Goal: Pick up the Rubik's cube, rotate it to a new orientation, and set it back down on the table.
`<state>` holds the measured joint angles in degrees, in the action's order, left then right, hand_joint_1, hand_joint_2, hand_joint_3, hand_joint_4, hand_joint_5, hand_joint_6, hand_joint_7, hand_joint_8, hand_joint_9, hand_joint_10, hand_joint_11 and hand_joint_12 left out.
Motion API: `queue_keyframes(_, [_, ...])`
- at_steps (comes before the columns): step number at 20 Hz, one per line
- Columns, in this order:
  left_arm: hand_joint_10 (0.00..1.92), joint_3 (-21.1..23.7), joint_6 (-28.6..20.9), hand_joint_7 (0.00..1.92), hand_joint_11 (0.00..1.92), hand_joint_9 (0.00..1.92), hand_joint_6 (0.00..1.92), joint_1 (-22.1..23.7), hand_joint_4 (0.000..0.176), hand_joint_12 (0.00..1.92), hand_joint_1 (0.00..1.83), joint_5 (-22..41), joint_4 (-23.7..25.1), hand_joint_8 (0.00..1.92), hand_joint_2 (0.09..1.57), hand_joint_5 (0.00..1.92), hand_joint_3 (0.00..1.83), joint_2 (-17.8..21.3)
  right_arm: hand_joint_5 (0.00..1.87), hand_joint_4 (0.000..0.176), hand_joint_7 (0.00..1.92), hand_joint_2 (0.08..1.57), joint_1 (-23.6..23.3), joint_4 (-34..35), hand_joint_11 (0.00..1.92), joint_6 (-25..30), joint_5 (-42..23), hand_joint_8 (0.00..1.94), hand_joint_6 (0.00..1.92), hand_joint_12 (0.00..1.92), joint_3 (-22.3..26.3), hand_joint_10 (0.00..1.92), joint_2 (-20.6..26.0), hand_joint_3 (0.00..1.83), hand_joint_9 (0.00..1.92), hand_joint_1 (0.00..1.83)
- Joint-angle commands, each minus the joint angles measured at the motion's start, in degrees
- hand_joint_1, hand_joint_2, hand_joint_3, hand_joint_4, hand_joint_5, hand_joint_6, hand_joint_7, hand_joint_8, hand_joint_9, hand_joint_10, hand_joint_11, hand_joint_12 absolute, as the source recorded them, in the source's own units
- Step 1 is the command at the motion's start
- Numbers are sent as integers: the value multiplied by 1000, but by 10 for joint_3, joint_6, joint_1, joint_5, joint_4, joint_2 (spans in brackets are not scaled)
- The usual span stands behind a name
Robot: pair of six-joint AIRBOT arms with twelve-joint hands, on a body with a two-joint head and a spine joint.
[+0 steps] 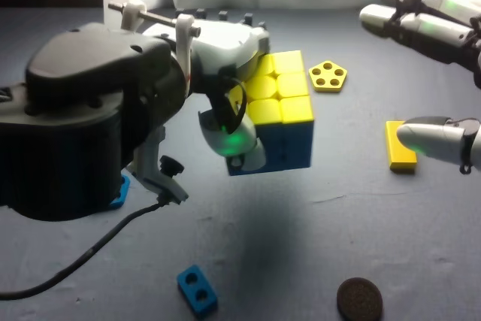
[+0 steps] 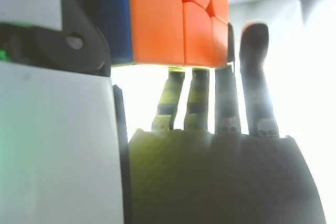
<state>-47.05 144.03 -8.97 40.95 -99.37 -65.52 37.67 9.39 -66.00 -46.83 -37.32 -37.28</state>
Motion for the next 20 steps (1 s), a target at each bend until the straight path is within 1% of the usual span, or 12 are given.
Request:
queue_keyframes(1, [1679,2,5,197,178,222,1310,14,0,1788,1065,5,30,1569,1044,285,0,6,120,0,179,1250,-6,-7,0,0,-70,2,3,376,2,5,3,4,145,201])
queue_keyframes(2, [1666,5,8,219,173,247,1321,21,0,1756,1105,5,24,1590,1055,303,1,6,169,0,281,1264,-6,-8,0,0,-70,24,18,844,3,74,3,7,281,133])
queue_keyframes(3, [1659,8,9,220,182,246,1318,26,0,1755,1119,5,21,1590,1059,296,2,6,205,0,384,1252,-6,-10,0,0,-68,25,12,1184,4,424,3,2,273,157])
queue_keyframes(4, [1615,10,9,241,174,262,1223,31,0,1745,1131,5,18,1547,1090,312,9,6,195,0,526,1256,-6,-12,0,0,-68,84,4,1553,5,934,3,2,294,186])
queue_keyframes(5, [1605,13,9,241,165,268,1185,35,0,1704,1121,6,15,1544,1075,326,1,5,191,0,562,1251,-6,-14,4,0,-68,414,1,1773,6,1276,3,0,327,217])
queue_keyframes(6, [1604,14,9,239,157,265,1176,38,0,1692,1119,6,14,1545,1082,327,3,5,176,0,483,1247,-6,-15,34,1,-68,764,0,1865,8,1454,3,0,323,219])
queue_keyframes(7, [1652,15,9,225,171,252,1211,41,0,1688,1118,6,14,1572,1099,311,8,5,187,0,442,1234,-6,-18,126,1,-68,1087,4,1910,9,1671,3,0,321,234])
queue_keyframes(10, [1765,16,9,158,125,183,1386,50,0,1733,1112,6,14,1679,1100,223,2,5,160,0,552,1229,-6,-24,404,1,-68,1511,1,1921,14,1898,3,0,485,241])
queue_keyframes(12, [1676,15,9,208,196,247,1342,53,0,1732,1113,6,12,1602,1096,253,0,5,108,0,687,1226,-5,-26,514,0,-68,1820,9,1921,17,1920,3,0,708,273])
queue_keyframes(14, [1640,14,9,223,217,265,1273,54,0,1705,1128,6,11,1561,1102,287,2,5,119,0,886,1228,-3,-26,708,0,-62,1869,10,1921,19,1921,3,0,921,271])
queue_keyframes(16, [1665,14,9,221,229,269,1325,55,0,1782,1114,6,10,1581,1080,278,0,5,122,0,901,1232,-3,-26,797,-4,-58,1886,9,1921,20,1921,-2,1,951,248])
queue_keyframes(20, [1695,13,9,181,195,228,1362,56,0,1798,1124,6,10,1606,1079,245,0,5,104,0,828,1234,-3,-20,675,-43,-58,1902,0,1921,20,1921,-30,0,874,277])
